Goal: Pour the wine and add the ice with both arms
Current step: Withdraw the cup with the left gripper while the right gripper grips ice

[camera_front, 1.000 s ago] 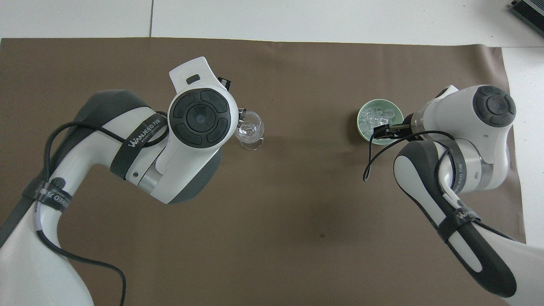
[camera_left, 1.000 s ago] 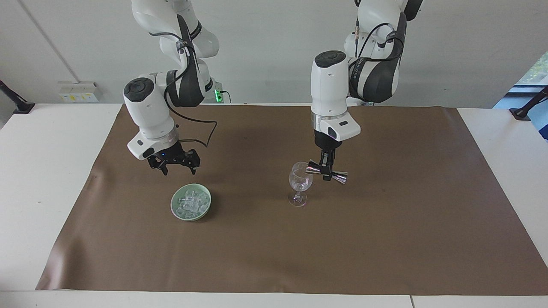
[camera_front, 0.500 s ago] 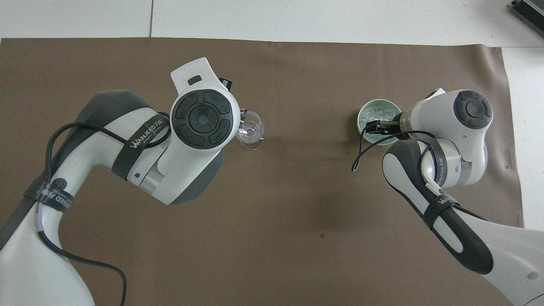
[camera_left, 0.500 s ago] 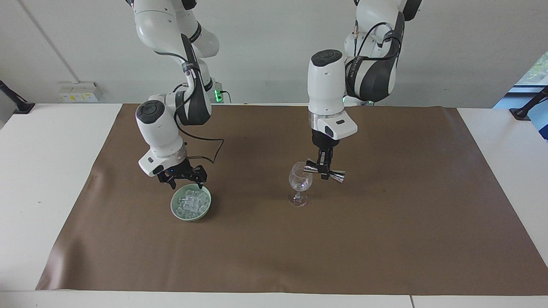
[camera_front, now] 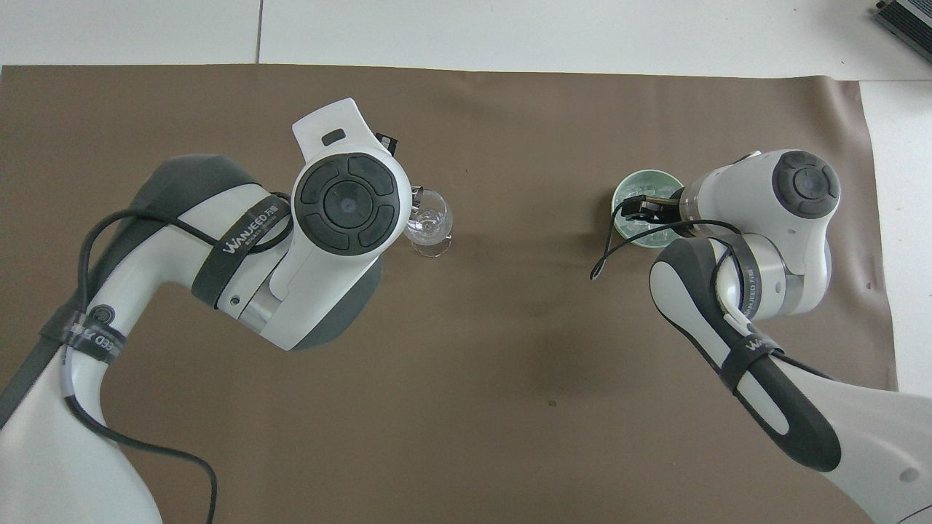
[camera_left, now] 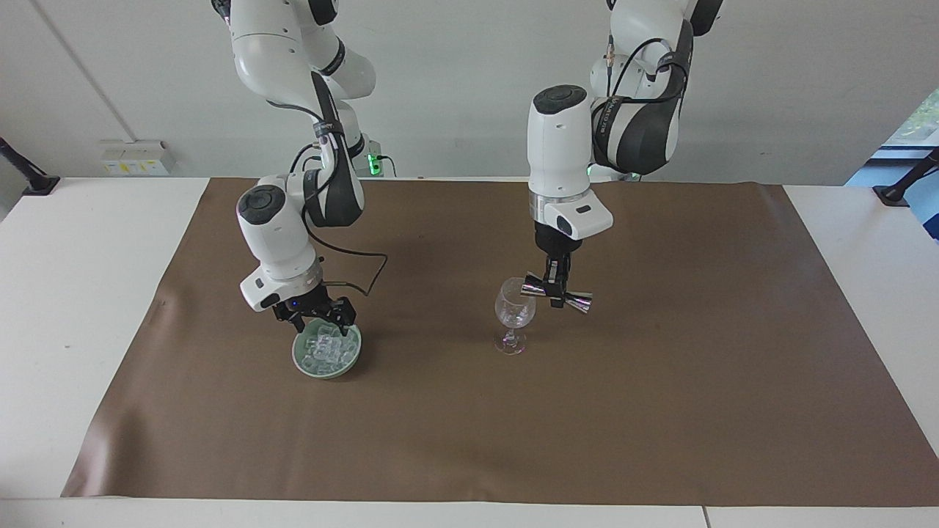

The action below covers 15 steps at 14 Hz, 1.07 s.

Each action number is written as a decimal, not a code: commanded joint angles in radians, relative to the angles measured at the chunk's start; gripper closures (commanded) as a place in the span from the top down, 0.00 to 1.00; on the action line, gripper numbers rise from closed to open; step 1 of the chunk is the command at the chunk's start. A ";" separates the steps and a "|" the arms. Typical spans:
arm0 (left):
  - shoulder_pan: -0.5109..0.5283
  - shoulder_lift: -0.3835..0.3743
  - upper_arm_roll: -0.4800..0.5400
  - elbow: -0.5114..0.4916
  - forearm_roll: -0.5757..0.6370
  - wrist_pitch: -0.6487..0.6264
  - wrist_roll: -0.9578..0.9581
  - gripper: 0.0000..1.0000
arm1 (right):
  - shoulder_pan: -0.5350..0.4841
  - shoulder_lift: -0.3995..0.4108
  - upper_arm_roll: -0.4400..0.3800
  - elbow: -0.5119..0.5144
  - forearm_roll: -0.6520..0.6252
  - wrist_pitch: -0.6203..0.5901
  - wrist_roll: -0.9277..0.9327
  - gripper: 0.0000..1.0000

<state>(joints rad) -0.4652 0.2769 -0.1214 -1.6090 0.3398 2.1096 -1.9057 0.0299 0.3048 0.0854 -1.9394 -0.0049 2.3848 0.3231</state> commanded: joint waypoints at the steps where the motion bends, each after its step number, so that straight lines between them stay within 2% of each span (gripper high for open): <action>1: -0.023 0.015 0.016 0.035 0.025 -0.028 -0.023 0.00 | 0.002 0.022 -0.001 0.030 -0.010 0.011 0.022 1.00; 5: -0.012 0.004 0.014 0.035 0.007 -0.010 -0.019 0.00 | -0.007 0.024 -0.001 0.031 -0.009 0.010 0.024 1.00; 9: 0.009 -0.007 0.017 0.032 -0.083 0.000 0.020 0.00 | -0.021 0.027 -0.001 0.031 -0.009 0.008 0.020 0.74; 11: 0.045 -0.013 0.017 0.030 -0.189 0.001 0.097 0.00 | -0.021 0.027 -0.001 0.031 -0.009 0.010 0.020 0.70; 15: 0.123 -0.038 0.017 0.021 -0.344 -0.016 0.267 0.00 | -0.019 0.027 -0.001 0.033 -0.009 0.010 0.022 0.69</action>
<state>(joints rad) -0.3810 0.2631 -0.1000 -1.5822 0.0600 2.1108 -1.7194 0.0184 0.3146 0.0763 -1.9249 -0.0049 2.3848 0.3238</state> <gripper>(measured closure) 0.784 0.304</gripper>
